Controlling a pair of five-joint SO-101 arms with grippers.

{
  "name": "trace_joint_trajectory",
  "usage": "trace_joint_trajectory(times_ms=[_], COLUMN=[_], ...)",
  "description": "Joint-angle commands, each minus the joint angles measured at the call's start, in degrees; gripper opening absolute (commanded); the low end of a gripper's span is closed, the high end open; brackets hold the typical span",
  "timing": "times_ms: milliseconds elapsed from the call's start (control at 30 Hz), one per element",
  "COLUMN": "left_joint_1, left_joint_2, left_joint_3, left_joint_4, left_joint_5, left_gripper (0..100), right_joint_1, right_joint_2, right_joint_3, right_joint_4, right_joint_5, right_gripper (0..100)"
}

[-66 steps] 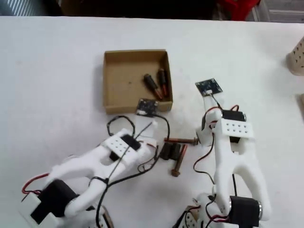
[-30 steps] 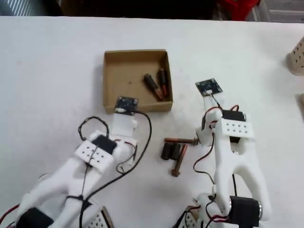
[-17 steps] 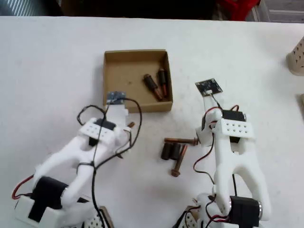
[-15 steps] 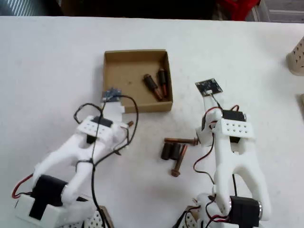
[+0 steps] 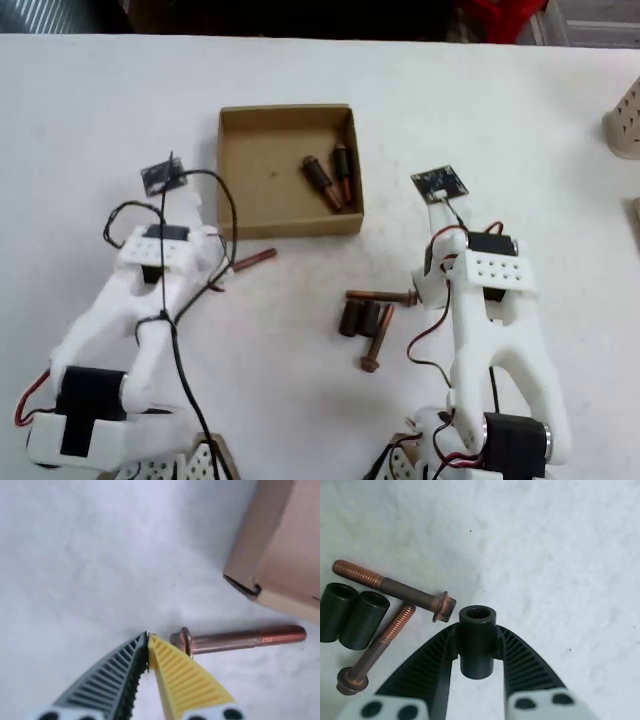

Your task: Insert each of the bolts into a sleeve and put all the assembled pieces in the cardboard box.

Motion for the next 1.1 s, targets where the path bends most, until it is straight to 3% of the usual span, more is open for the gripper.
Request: trace_joint_trajectory(times_ms=[0,100,300,400,633,900,1067], left_joint_1=[3.5,6.5,10.9,12.6,14.3,12.7,12.6], left_joint_2=[-1.4,-4.8,-15.5,-16.9,-16.0,1.3,4.0], left_joint_3=[-2.8,-2.1,4.5,7.7,7.9,1.1,-0.4], left_joint_4=[-1.1,-0.7,-3.3,-8.1,-9.4,-11.6,-13.6], left_joint_5=[2.5,2.6,7.7,8.0,8.3,11.9,16.1], left_gripper=[3,8,29,27,19,24,30], right_joint_1=[0.1,0.1,0.0,0.0,0.0,-2.4,-2.5], right_joint_2=[-2.2,-2.2,-2.2,-2.2,-2.2,-2.8,-2.5], right_joint_3=[-0.3,-0.3,0.3,0.3,0.4,1.9,1.9], right_joint_4=[-0.7,-0.7,-0.7,-0.7,-0.7,-0.7,-0.7], right_joint_5=[0.0,0.0,0.1,0.1,0.1,4.5,4.5], right_gripper=[1.8,1.8,1.8,1.8,1.8,1.8,1.8])
